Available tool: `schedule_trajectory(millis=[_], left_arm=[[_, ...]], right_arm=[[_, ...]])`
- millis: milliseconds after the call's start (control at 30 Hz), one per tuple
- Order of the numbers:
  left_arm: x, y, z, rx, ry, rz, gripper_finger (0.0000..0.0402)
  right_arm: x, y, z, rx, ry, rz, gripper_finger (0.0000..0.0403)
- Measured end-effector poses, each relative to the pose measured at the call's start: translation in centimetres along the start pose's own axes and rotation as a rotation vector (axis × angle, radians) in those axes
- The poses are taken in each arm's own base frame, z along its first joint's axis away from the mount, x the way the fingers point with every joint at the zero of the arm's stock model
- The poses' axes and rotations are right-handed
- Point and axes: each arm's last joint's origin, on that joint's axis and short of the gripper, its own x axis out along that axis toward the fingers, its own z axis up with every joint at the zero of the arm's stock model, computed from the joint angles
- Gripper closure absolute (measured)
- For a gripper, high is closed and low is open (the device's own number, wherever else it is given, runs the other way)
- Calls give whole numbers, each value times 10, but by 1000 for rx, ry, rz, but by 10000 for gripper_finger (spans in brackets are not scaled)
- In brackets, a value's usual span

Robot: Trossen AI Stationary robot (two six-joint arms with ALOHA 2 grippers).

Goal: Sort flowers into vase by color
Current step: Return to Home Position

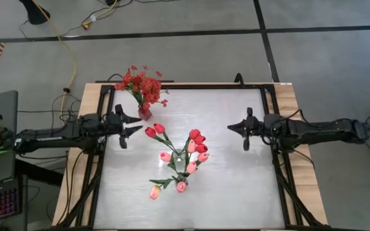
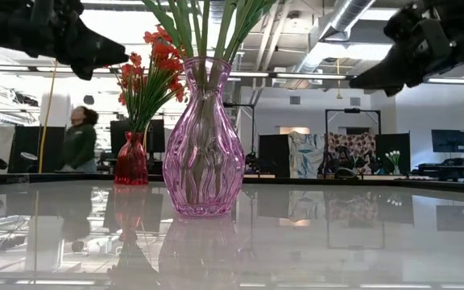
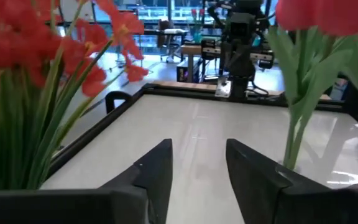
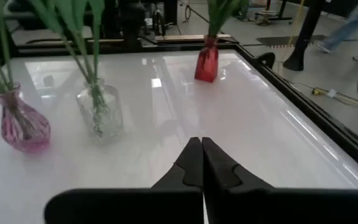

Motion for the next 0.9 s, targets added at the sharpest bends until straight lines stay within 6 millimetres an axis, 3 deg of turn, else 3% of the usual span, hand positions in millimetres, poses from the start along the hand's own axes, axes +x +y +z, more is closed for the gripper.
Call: schedule_trajectory(millis=[167, 367, 667, 900], left_arm=[[-3, 2, -7, 9, -15, 29, 290], [-5, 4, -16, -10, -19, 44, 316], [-1, 4, -34, -66, -48, 7, 341], [0, 6, -40, -86, -13, 82, 362]], right_arm=[[-3, -7, -11, 64, -5, -7, 361], [-5, -16, -32, 149, -14, 12, 387], [-4, -24, -57, 251, -71, 48, 383], [-3, -25, -67, 265, -88, 57, 384]])
